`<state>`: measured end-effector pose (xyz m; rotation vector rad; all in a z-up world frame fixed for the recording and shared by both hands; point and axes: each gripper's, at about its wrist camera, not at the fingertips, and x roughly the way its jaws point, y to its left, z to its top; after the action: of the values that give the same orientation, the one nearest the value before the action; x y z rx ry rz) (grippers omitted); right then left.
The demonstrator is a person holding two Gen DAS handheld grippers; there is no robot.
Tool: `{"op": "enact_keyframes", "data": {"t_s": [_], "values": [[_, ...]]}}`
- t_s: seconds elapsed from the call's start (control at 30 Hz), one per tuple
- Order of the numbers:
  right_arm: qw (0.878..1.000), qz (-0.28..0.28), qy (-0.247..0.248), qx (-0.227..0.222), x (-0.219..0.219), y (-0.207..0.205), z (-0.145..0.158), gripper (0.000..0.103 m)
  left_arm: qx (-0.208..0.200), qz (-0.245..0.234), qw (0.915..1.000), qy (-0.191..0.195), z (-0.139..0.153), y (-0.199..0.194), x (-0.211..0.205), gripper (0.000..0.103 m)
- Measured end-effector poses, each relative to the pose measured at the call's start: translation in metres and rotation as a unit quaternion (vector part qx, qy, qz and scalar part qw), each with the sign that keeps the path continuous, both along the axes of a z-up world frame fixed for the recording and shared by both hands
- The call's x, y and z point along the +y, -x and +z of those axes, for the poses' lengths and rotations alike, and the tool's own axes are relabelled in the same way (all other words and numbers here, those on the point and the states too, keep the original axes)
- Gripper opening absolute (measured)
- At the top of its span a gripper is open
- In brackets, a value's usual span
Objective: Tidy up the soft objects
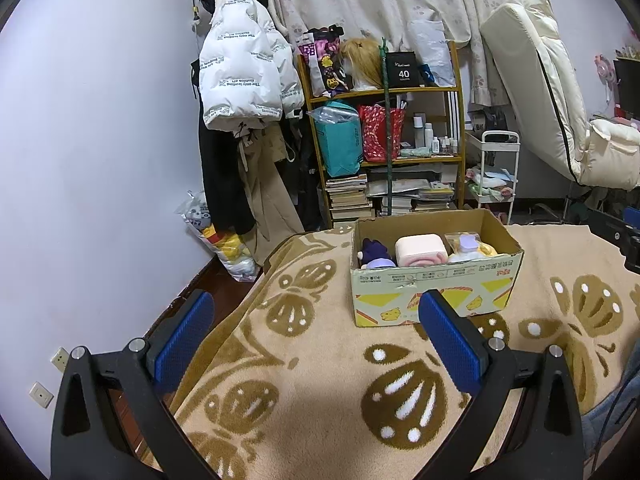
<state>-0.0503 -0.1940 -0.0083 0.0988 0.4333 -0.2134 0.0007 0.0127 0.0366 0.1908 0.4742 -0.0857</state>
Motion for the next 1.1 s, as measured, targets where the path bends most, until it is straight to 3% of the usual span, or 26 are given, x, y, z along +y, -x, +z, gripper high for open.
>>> {"op": "enact_keyframes", "data": {"t_s": [1.1], "values": [[1.0, -0.002, -0.003, 0.001, 0.0008, -0.0002, -0.0008, 0.103, 0.002, 0.0, 0.9999, -0.011, -0.0054, -0.0023, 0.0, 0.101]]}}
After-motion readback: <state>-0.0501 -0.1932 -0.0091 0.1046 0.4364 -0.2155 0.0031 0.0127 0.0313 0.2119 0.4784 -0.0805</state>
